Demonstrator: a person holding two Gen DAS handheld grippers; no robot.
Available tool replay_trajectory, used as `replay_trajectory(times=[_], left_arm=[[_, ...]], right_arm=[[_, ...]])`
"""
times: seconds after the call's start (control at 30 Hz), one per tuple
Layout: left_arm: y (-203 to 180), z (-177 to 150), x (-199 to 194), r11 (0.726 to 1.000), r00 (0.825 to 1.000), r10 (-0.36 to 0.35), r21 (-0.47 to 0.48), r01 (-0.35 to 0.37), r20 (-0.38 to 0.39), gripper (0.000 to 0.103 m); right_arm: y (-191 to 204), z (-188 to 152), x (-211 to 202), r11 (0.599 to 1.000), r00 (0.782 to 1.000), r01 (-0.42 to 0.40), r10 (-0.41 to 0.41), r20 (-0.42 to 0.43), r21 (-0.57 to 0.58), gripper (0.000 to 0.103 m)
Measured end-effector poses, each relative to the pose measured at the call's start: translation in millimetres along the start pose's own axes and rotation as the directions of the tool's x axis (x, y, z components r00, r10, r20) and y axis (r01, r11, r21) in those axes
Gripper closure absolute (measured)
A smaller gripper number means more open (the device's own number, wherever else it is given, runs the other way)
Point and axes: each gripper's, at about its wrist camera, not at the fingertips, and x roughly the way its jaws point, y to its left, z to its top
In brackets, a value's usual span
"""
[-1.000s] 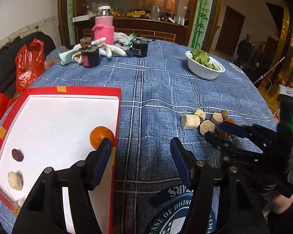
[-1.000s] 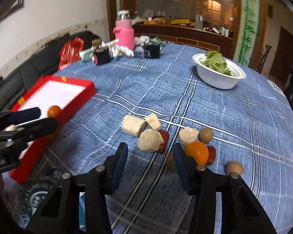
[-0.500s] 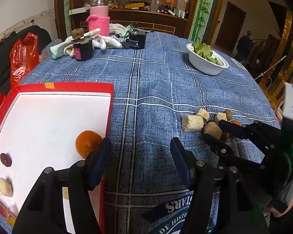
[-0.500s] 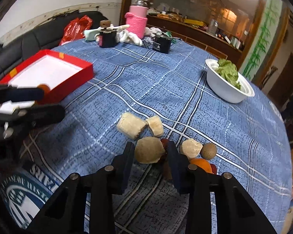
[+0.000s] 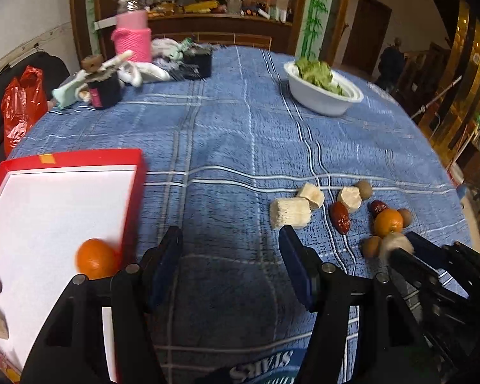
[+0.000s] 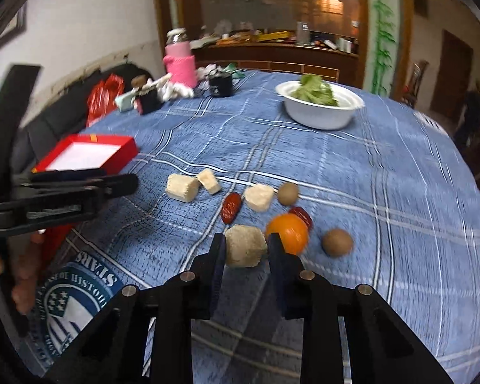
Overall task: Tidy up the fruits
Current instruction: 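Grasp a beige cylinder piece with the left tool while the right tool holds its piece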
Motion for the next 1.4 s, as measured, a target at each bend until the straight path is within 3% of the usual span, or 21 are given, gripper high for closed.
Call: replay_trajectory(times=[0.17,0.3,0.4,0.53,0.67,0.7,0.77,0.8,1.1,1.4], left_arm=[[-18,6,19,0.999,1.0,0.011,0.032,-0.011,-0.021,0.041],[-29,13,23,0.998,0.999,0.04,0.049,-0.041,0.021,0.04],[-32,16,28,0.999,1.0,-0.001,0.037,0.002,-0.026,0.04],[-41,16,20,0.999,0.999,0.004,0.047,-0.006,0.032,0.04],[-45,15,39,0.999,0.999,0.028,0.041,-0.027,-0.025,0.04],[-44,13,43,0.998,0.998,0.051,0.04,-0.05,-0.036,0.045],[-45,10,41,0.996,0.997,0.07,0.057,-0.069,-0.013,0.071],[-45,10,40,0.996,0.998,0.067,0.06,-0.066,-0.017,0.079],[-45,-3,-2,0.998,0.998,0.04,0.052,-0.043,0.056,0.079],[-40,-32,-32,0.997,0.998,0.056,0.044,-0.058,0.04,0.079]], right_arm=[[-9,-8,-8,0.998,0.999,-0.033,0.031,0.026,0.054,0.075],[-10,-7,-17,0.996,0.996,-0.065,0.061,0.069,0.056,0.075],[-12,-8,-20,0.995,0.994,-0.081,0.075,0.08,0.064,0.075],[-12,-8,-28,0.993,0.99,-0.1,0.093,0.108,0.067,0.075],[-8,-8,-32,0.993,0.988,-0.106,0.099,0.119,0.054,0.075],[-8,-8,-33,0.993,0.987,-0.107,0.1,0.122,0.053,0.075],[-8,-9,-35,0.993,0.987,-0.108,0.1,0.128,0.055,0.075],[-9,-8,-35,0.992,0.986,-0.109,0.101,0.13,0.057,0.075],[-9,-10,-34,0.994,0.989,-0.088,0.079,0.128,0.064,0.075],[-4,-11,-35,0.994,0.993,-0.065,0.056,0.108,0.086,0.075]])
